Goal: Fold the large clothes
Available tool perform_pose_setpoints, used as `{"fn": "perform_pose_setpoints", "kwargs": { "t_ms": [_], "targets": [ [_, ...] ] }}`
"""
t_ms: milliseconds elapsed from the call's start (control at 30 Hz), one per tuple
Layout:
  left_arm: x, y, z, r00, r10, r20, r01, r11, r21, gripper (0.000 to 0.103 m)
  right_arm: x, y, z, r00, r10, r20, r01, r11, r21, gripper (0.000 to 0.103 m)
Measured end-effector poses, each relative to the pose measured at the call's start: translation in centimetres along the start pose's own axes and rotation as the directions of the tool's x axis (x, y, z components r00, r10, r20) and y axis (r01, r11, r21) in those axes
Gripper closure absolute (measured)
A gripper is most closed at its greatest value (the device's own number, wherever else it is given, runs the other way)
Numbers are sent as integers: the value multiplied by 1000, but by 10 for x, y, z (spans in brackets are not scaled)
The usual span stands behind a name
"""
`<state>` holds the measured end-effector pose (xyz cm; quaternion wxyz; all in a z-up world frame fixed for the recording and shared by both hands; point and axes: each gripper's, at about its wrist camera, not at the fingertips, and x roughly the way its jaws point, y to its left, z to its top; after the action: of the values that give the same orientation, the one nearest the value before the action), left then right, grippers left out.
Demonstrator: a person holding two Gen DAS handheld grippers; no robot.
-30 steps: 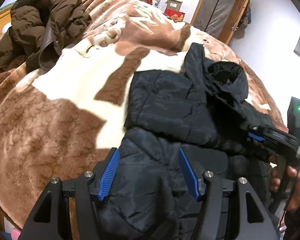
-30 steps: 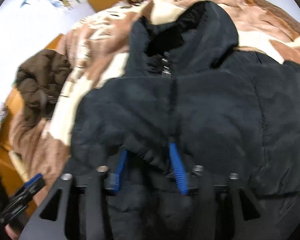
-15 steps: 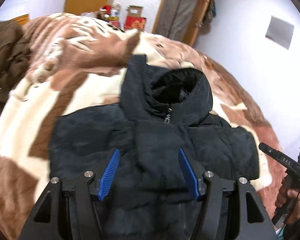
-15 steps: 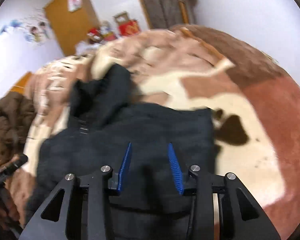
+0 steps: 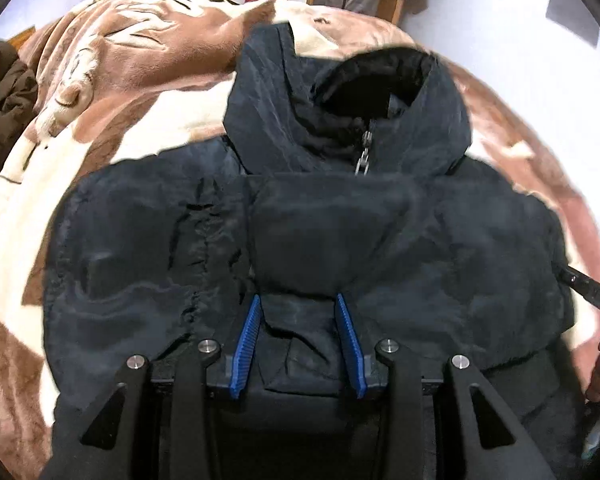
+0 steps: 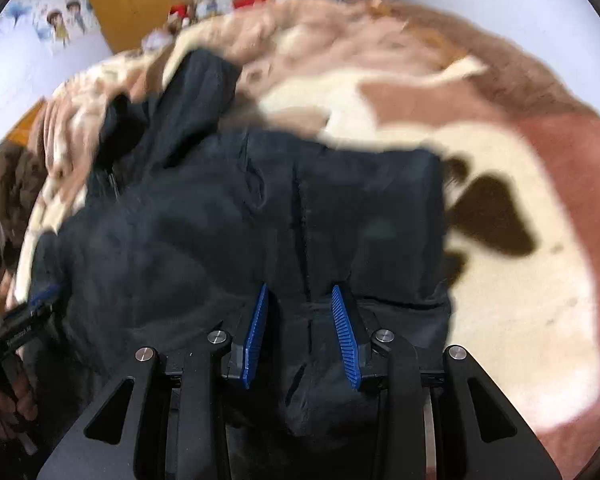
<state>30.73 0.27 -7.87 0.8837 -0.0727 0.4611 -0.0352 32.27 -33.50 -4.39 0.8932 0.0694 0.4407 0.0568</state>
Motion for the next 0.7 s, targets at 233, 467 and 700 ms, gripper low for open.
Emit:
{"fn": "perform_pose_setpoints", "kwargs": {
  "t_ms": [233,467,700],
  "targets": [
    [-12,-2,41,994,34,105,-38,999,30,62,17,-28,38,998,-70,5,69,997,35,68],
    [41,6,28,998,59,21,-60,997,46,59,49,-31,26,992,-100,-79,101,995,14,68],
    [-13,14,25,997,-2,74,2,1000,-1,62,-23,5,16,999,-19,27,18,1000,10,68]
  ]
}}
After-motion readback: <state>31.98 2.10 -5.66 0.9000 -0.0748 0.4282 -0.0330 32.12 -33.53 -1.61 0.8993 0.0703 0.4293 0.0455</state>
